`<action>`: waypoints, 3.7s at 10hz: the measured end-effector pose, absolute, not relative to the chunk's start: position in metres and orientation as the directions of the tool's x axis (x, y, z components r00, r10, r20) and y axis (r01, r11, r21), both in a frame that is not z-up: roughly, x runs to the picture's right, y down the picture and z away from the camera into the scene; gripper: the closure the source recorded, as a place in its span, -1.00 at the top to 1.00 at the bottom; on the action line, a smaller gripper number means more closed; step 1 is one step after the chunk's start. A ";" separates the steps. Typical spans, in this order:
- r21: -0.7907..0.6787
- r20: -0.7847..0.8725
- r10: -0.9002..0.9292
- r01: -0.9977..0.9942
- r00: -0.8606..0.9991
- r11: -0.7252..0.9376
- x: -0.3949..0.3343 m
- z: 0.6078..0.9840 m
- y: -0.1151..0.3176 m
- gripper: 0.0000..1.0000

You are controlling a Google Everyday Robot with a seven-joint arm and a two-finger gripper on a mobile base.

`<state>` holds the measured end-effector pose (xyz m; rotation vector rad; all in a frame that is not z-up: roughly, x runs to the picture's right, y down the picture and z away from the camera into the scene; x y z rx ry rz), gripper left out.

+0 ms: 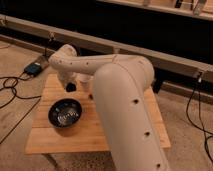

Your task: Place the eraser on the white sponge

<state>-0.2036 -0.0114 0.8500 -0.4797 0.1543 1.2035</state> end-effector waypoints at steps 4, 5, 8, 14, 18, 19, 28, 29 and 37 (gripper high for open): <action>-0.190 -0.406 0.868 -0.956 0.284 0.224 -0.156 0.831 0.009 -1.00; -0.157 -0.420 0.873 -0.968 0.247 0.198 -0.141 0.830 0.013 -1.00; -0.083 -0.443 0.882 -0.987 0.159 0.136 -0.107 0.829 0.021 -1.00; 0.000 -0.447 0.894 -1.000 0.019 0.022 -0.039 0.828 0.032 -1.00; 0.031 -0.435 0.900 -0.999 -0.038 -0.028 0.007 0.832 0.035 -1.00; 0.046 -0.436 0.897 -0.998 -0.065 -0.050 0.038 0.839 0.042 -1.00; 0.026 -0.469 0.881 -0.998 -0.066 -0.061 0.077 0.870 0.079 -1.00; 0.024 -0.469 0.881 -0.998 -0.058 -0.053 0.077 0.872 0.080 -1.00; 0.045 -0.462 0.885 -0.998 -0.064 -0.049 0.086 0.877 0.080 -1.00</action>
